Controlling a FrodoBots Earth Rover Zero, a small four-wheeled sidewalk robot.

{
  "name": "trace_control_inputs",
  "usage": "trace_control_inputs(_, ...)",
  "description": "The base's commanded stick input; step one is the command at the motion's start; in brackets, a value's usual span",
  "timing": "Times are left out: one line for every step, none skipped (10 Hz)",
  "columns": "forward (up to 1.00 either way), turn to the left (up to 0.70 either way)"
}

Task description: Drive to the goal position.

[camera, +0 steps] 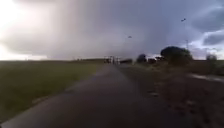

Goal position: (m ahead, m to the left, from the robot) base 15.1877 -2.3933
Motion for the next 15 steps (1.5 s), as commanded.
trace_control_inputs(0.7, 0.0)
trace_control_inputs(0.7, 0.0)
trace_control_inputs(0.7, 0.0)
trace_control_inputs(0.7, 0.0)
trace_control_inputs(0.7, 0.0)
trace_control_inputs(0.7, 0.0)
trace_control_inputs(0.7, 0.0)
trace_control_inputs(0.7, 0.0)
trace_control_inputs(0.7, 0.0)
trace_control_inputs(0.7, 0.0)
trace_control_inputs(0.7, 0.0)
trace_control_inputs(0.7, 0.0)
trace_control_inputs(0.7, 0.0)
trace_control_inputs(0.7, -0.14)
trace_control_inputs(0.7, -0.14)
